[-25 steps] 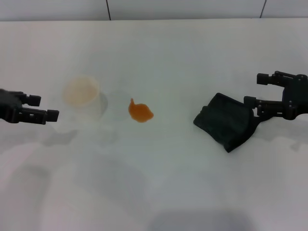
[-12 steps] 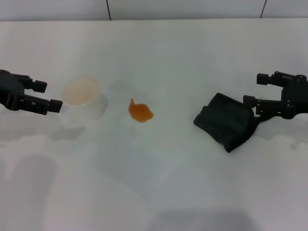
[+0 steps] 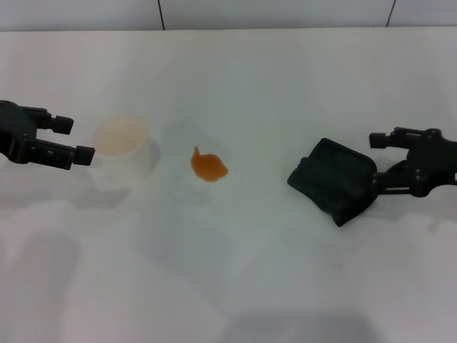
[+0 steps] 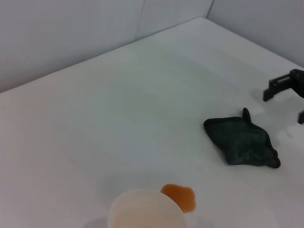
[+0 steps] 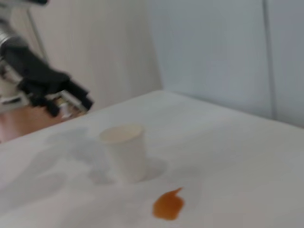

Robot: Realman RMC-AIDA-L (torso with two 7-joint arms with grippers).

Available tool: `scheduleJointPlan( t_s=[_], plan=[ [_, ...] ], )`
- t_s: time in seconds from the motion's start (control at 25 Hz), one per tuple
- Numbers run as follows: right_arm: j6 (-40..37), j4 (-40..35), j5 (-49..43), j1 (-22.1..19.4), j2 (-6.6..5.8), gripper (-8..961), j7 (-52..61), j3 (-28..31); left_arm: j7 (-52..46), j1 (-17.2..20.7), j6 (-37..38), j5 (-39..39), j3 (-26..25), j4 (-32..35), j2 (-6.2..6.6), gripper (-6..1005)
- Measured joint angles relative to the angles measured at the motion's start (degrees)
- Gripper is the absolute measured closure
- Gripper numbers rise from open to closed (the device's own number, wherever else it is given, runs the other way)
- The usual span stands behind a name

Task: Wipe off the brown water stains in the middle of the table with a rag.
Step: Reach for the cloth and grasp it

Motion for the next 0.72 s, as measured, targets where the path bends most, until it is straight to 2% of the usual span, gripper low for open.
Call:
scheduleJointPlan(
  t_s=[0.16,0.44,0.52,0.56,0.6,0.72],
  plan=[
    [-1.95,-6.29,-1.88,-0.09,0.01,181,4.19,-4.52,0.02,-0.34,0.00,-0.01,0.00,-0.35,0.08,105],
    [-4.03,-27.46,-11.10,1.67,0.07,183,22.32,-11.88,0.04,-0.87,-0.01,-0.41,0.00,-0.55,0.45,106],
    [-3.94,-29.52,-13.33,3.24,0.07,183,26.19,-12.99,0.04,-1.01,-0.01,-0.76,0.00,-0.56,0.52,105],
    [-3.00,-29.40,-17.30,5.96,0.12,184,30.49,-14.54,0.04,-1.10,0.00,-1.03,0.00,-0.56,0.59,105],
    [-3.00,-29.40,-17.30,5.96,0.12,184,30.49,-14.54,0.04,-1.18,0.02,-1.21,0.00,-0.56,0.61,105],
    [0.09,-25.80,-24.04,10.05,0.23,185,35.17,-18.38,0.04,-1.74,0.06,-1.52,0.00,-0.56,0.61,105]
  ],
)
